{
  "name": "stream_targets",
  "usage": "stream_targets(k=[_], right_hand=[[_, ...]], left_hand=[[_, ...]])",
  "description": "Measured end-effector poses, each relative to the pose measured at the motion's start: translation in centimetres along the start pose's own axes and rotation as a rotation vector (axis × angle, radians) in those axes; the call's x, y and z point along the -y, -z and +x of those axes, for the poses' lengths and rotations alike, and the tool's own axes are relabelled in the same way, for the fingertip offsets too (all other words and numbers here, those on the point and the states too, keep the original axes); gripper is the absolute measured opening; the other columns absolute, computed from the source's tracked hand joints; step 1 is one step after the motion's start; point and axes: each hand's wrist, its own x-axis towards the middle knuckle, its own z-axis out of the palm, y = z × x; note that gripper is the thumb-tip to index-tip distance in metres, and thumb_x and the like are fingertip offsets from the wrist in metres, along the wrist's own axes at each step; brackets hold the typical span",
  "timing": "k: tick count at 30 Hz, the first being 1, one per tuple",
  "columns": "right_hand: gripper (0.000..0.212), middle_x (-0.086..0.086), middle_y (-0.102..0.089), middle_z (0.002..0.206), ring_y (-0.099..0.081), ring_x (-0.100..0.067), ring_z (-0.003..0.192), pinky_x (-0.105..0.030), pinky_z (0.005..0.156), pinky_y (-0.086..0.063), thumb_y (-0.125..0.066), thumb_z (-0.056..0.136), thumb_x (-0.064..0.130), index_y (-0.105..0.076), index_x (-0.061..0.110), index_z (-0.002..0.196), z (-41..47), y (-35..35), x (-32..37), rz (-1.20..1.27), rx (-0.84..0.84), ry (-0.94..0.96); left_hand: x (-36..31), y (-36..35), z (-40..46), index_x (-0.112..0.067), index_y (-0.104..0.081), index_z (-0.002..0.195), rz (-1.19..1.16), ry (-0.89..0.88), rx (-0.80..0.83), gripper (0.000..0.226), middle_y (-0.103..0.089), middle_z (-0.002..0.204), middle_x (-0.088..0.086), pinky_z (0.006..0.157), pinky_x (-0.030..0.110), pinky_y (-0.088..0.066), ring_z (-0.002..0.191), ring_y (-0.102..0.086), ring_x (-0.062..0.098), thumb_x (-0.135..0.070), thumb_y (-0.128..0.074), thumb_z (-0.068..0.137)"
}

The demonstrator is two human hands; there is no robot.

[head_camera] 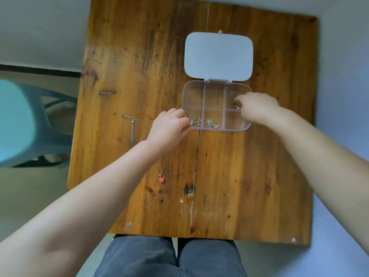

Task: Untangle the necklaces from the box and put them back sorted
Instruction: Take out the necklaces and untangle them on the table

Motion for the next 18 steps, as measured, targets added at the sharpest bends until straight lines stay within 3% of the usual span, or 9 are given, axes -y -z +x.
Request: stream_targets(k=[4, 9, 12, 15, 18], right_hand=[[0.038, -0.012, -0.059, 0.113, -0.054, -0.032, 0.082, -0.028, 0.051, -0.033, -0.046, 0.081, 0.003, -0.058, 0.012, 0.116, 0.6, -0.7, 0.2, -0.164, 0.008, 0.082], [0.025, -0.011, -0.062, 0.108, -0.060, -0.033, 0.086, -0.033, 0.057, -0.043, -0.047, 0.089, 0.011, -0.059, 0.014, 0.110, 0.5, -1.2, -0.7, -0.020, -0.125, 0.140], [0.014, -0.009, -0.066, 0.101, -0.061, -0.029, 0.086, -0.032, 0.060, -0.043, -0.053, 0.091, 0.017, -0.061, 0.014, 0.102, -0.8, -0.8, -1.1, 0.169, -0.216, 0.123], [0.008, 0.001, -0.067, 0.093, -0.060, -0.016, 0.083, -0.030, 0.067, -0.047, -0.058, 0.090, 0.021, -0.064, 0.018, 0.095, -3.5, 0.5, -0.1, 0.528, -0.281, 0.163], [0.005, 0.010, -0.066, 0.081, -0.063, -0.006, 0.070, -0.019, 0.062, -0.052, -0.062, 0.088, 0.020, -0.065, 0.021, 0.092, -7.3, 2.1, 2.1, 0.952, -0.172, 0.314]], left_hand=[[-0.5, -0.1, -0.2, -0.005, -0.071, 0.083, 0.010, 0.041, -0.041, 0.017, -0.061, 0.075, 0.012, 0.058, 0.032, -0.036, 0.073, -0.055, 0.032, -0.021, -0.067, 0.085], [-0.9, 0.0, -0.3, -0.005, -0.071, 0.087, -0.004, 0.072, -0.033, 0.018, -0.062, 0.079, 0.012, 0.059, 0.032, -0.039, 0.077, -0.055, 0.031, -0.022, -0.065, 0.086], [-1.0, 0.3, -0.2, -0.006, -0.070, 0.095, 0.033, 0.076, 0.013, 0.022, -0.062, 0.087, 0.012, 0.064, 0.033, -0.037, 0.085, -0.054, 0.030, -0.025, -0.061, 0.089], [-1.7, 0.8, 0.1, -0.012, -0.060, 0.118, 0.055, 0.084, 0.050, 0.031, -0.058, 0.106, 0.012, 0.077, 0.037, -0.040, 0.100, -0.051, 0.031, -0.026, -0.058, 0.090], [-4.3, 2.4, 1.1, -0.015, -0.048, 0.131, -0.354, 0.023, 0.063, 0.045, -0.050, 0.136, 0.008, 0.101, 0.036, -0.038, 0.126, -0.044, 0.025, -0.016, -0.060, 0.088]])
